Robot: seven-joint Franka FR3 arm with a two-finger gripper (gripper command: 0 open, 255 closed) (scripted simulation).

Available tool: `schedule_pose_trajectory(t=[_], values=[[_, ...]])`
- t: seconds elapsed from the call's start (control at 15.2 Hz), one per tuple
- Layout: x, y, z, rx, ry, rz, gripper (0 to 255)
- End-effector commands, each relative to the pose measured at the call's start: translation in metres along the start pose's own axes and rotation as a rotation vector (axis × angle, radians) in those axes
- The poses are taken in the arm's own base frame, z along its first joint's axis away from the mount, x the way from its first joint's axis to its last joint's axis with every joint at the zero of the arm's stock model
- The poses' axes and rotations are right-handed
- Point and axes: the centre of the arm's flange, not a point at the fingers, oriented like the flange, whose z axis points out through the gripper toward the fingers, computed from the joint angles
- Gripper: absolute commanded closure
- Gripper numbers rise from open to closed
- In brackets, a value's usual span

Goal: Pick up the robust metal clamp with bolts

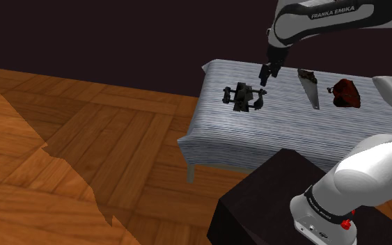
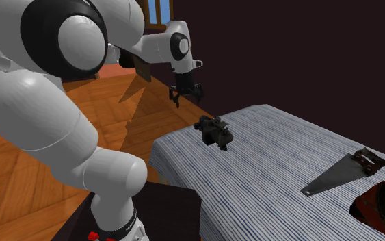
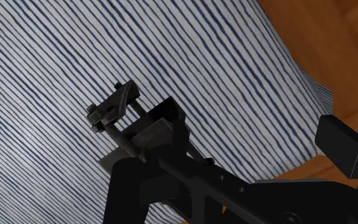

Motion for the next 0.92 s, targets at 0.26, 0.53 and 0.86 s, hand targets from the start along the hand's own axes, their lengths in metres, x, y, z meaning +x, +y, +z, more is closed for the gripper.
schedule_pose_trajectory(t=[0.26,0.53,0.86], values=[[0.053,0.043,0.040,0.003,0.010,-0.048,0],[0.087,0.071,0.068,0.006,0.016,-0.079,0],[0.132,0.104,0.103,0.010,0.023,-0.117,0]])
